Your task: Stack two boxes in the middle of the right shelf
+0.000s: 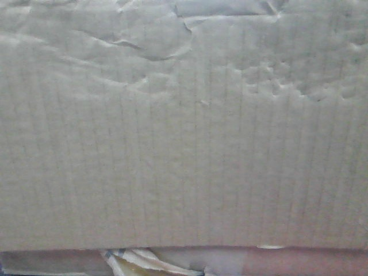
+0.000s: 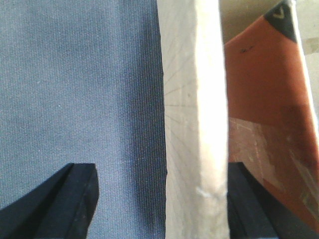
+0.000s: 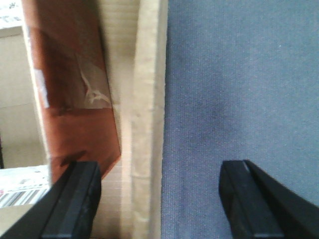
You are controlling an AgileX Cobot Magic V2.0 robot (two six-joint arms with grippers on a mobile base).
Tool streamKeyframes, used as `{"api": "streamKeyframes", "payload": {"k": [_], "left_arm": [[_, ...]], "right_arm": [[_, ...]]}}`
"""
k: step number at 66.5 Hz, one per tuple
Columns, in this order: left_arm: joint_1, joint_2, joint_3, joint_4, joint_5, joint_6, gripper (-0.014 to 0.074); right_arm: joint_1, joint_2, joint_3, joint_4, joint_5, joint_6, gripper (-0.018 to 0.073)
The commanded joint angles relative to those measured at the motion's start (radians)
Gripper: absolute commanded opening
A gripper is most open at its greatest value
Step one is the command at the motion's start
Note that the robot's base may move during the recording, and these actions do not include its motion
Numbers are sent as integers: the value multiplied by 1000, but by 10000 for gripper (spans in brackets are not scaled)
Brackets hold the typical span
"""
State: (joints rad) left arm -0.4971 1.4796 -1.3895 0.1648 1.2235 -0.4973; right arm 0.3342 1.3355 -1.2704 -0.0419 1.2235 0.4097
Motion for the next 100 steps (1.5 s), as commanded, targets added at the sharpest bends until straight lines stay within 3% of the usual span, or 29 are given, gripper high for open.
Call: {"api": "streamKeyframes", "payload": {"k": [1, 41, 51, 58, 66, 72, 84, 100], "left_arm": [[2, -9, 3, -2, -2, -1, 391], [2, -9, 3, -2, -2, -1, 391], [2, -7, 3, -2, -2, -1, 383], [2, 2, 3, -2, -2, -3, 295], [2, 23, 3, -12, -2, -3, 94], [2, 32, 3, -37, -2, -3, -116], [-21, 9, -1, 1, -2, -49, -111], [-86, -103, -11, 210, -2, -208, -111]], "right_arm": [[-4, -9, 8, -1, -2, -7, 381], [-4, -9, 36, -1, -2, -11, 381], [-4, -9, 37, -5, -2, -11, 277], [-4, -9, 37, -5, -2, -11, 80], [-4, -9, 37, -14, -2, -11, -171], [-1, -9, 37, -37, -2, -11, -162], [51, -14, 30, -99, -2, 52, -162], [140, -30, -55, -237, -2, 135, -162]]}}
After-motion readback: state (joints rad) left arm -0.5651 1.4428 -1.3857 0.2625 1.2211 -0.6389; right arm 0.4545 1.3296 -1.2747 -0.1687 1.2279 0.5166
